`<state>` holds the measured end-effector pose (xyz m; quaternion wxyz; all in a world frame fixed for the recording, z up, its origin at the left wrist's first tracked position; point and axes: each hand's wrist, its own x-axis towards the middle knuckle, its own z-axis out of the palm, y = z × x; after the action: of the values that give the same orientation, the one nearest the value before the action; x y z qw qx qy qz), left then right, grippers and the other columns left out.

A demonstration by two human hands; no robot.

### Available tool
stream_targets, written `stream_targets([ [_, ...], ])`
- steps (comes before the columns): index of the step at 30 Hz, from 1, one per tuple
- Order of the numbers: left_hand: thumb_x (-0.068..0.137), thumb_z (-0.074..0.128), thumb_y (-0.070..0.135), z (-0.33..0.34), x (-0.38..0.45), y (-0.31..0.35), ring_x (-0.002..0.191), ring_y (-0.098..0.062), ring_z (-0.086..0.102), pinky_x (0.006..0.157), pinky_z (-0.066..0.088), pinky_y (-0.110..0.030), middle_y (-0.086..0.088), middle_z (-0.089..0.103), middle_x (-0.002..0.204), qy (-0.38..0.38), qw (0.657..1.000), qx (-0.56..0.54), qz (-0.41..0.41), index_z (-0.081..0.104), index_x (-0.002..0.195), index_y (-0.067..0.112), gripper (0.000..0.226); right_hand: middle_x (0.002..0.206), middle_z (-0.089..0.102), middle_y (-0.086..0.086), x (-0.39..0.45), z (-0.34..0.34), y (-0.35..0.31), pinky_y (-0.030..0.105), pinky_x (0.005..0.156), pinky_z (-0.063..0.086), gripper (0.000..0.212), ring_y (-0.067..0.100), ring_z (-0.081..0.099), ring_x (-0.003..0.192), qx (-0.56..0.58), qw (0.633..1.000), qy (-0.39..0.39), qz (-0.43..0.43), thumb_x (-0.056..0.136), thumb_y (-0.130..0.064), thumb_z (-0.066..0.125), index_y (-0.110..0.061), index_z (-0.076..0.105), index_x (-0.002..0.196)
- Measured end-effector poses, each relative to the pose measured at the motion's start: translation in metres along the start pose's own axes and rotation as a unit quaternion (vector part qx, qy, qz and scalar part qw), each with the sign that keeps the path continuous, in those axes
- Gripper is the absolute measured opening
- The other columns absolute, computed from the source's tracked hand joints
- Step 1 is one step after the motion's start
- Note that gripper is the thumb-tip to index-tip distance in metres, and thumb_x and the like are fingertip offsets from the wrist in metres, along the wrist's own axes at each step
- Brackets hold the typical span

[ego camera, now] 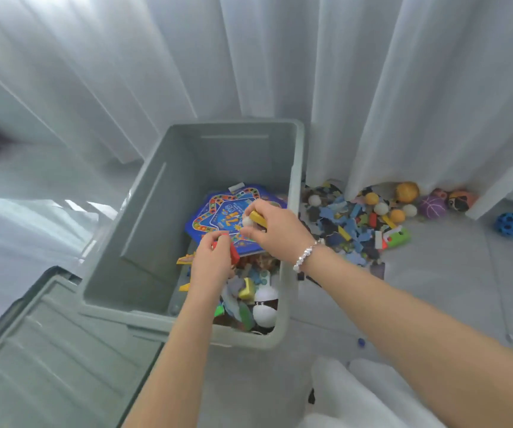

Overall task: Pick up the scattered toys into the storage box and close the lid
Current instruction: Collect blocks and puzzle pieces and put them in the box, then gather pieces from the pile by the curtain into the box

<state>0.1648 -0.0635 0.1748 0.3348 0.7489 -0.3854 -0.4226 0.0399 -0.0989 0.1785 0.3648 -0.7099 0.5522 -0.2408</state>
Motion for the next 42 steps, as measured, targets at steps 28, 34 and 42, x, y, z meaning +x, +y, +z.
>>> stream_targets([
  [28,0.092,0.043,0.023,0.193,-0.029,0.003,0.105,-0.012,0.054,0.101,0.040,-0.047,0.016,0.054,0.105,-0.096,0.977,0.072,0.174,0.053,0.105,0.035,0.020,0.115,0.063,-0.006,-0.093,-0.048,0.191,0.025,0.085,0.044,0.031,0.014,0.054,0.110,-0.040,0.963,0.193,0.184,0.089,-0.033,0.055,-0.022,0.059,0.118],
  [34,0.094,0.044,0.023,0.267,0.028,-0.037,0.113,-0.018,0.050,0.104,0.038,-0.046,0.003,0.053,0.119,-0.080,0.983,0.112,0.120,0.054,0.118,0.021,0.026,0.119,0.060,-0.004,-0.075,-0.035,0.253,0.027,0.089,0.044,0.034,0.015,0.053,0.112,-0.029,0.957,0.185,0.223,0.088,-0.035,0.056,-0.022,0.058,0.120],
  [42,0.099,0.032,0.040,0.311,0.120,-0.061,0.144,-0.027,0.007,0.114,0.008,-0.050,-0.005,0.006,0.158,-0.030,0.960,0.262,0.096,0.021,0.148,0.027,0.052,0.136,0.046,0.004,-0.014,-0.016,0.306,0.014,0.098,0.024,0.049,0.019,0.038,0.128,0.027,0.963,0.149,0.222,0.089,-0.029,0.058,-0.016,0.045,0.135],
])
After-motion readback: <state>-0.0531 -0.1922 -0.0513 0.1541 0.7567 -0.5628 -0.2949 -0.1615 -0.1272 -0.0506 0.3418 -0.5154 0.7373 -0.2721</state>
